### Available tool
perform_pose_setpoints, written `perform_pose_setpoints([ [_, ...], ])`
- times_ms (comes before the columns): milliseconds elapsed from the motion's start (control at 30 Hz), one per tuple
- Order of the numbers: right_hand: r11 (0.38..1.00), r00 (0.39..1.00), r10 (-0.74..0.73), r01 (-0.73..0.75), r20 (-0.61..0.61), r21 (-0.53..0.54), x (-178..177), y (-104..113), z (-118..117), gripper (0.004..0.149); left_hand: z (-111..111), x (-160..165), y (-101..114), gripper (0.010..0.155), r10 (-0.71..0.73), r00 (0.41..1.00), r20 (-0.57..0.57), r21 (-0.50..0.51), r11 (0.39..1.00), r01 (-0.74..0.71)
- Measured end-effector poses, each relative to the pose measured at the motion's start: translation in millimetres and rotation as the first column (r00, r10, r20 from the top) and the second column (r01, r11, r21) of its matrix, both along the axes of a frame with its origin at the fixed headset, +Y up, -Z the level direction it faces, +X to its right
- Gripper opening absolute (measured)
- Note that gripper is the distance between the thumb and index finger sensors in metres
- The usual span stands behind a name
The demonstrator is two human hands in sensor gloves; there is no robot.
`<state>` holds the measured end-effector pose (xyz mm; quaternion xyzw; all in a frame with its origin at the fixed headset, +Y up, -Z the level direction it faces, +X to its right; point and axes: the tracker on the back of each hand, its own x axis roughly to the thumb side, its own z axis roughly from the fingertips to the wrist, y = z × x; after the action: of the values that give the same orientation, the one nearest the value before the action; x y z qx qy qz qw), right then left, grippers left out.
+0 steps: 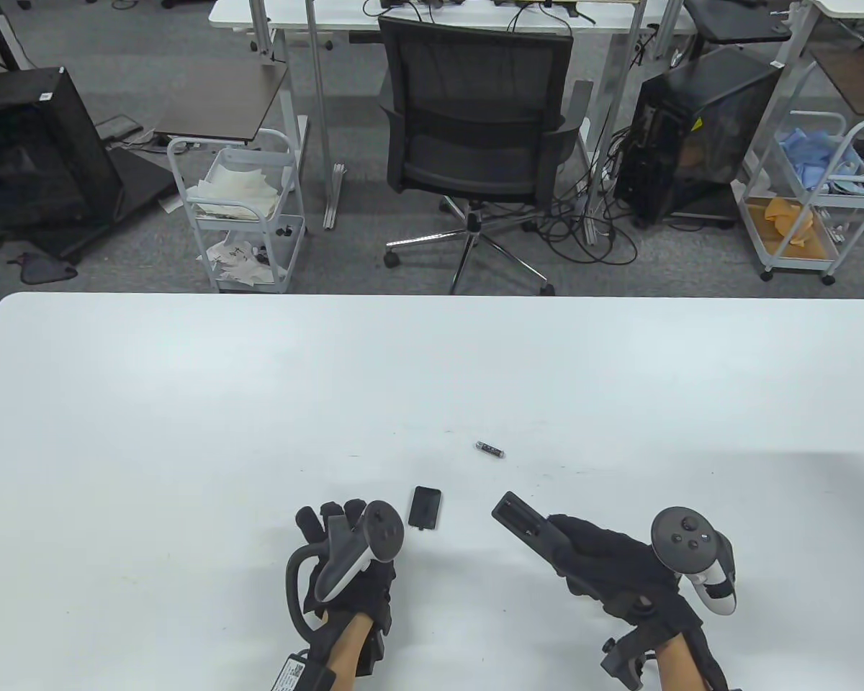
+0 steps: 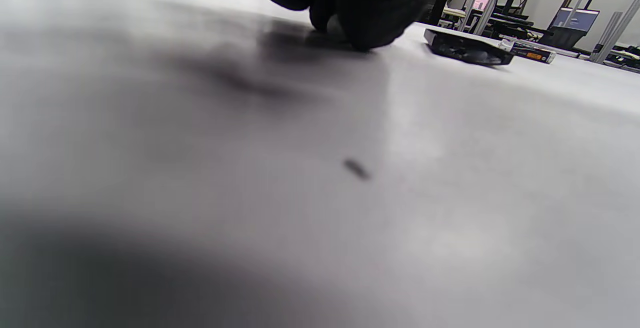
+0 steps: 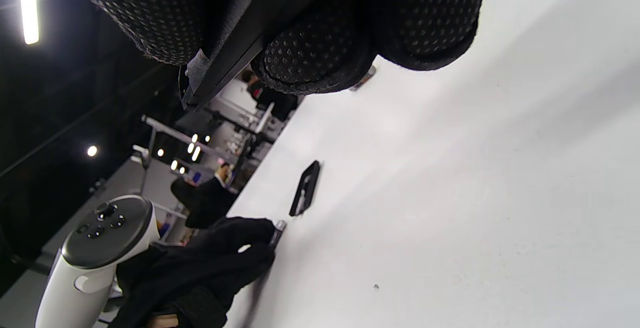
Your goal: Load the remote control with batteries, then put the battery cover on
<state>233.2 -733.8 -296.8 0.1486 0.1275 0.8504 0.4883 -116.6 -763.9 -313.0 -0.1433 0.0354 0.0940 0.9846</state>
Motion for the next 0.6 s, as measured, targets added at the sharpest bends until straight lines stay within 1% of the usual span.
perform_pose_setpoints([
  [133, 0.999, 0.999, 0.032, -0.032, -0.002, 0.007, -2, -1, 1, 0.061, 0, 0, 0, 0.043, -0.002, 1.0, 0.004, -0.003, 1.0, 0.002],
  [267, 0.999, 0.999, 0.053, -0.053, -0.005, 0.012, -4, -1, 1, 0.061, 0, 1, -1, 0.046, -0.025, 0.999, 0.02, -0.023, 0.999, 0.026],
  [333, 0.998, 0.998, 0.059, -0.059, -0.005, 0.013, -5, -1, 2, 0.061, 1, 0, 0, 0.046, -0.047, 0.998, 0.033, -0.012, 0.999, 0.047],
  [433, 0.998, 0.998, 0.068, -0.068, -0.006, 0.013, -5, -1, 2, 0.061, 6, -4, 6, 0.047, -0.027, 0.999, 0.02, 0.07, 0.997, 0.026],
  [467, 0.997, 0.997, 0.071, -0.071, -0.006, 0.013, -5, -1, 2, 0.061, 9, -7, 10, 0.047, -0.002, 1.0, 0.017, 0.121, 0.993, 0.0],
  [533, 0.997, 0.997, 0.076, -0.076, -0.011, 0.01, -6, -2, 2, 0.06, 13, -10, 14, 0.048, 0.067, 0.997, 0.035, 0.183, 0.98, -0.073],
  [600, 0.997, 0.997, 0.082, -0.082, -0.017, 0.009, -7, -2, 2, 0.06, 17, -12, 19, 0.048, 0.175, 0.979, 0.101, 0.188, 0.963, -0.192],
])
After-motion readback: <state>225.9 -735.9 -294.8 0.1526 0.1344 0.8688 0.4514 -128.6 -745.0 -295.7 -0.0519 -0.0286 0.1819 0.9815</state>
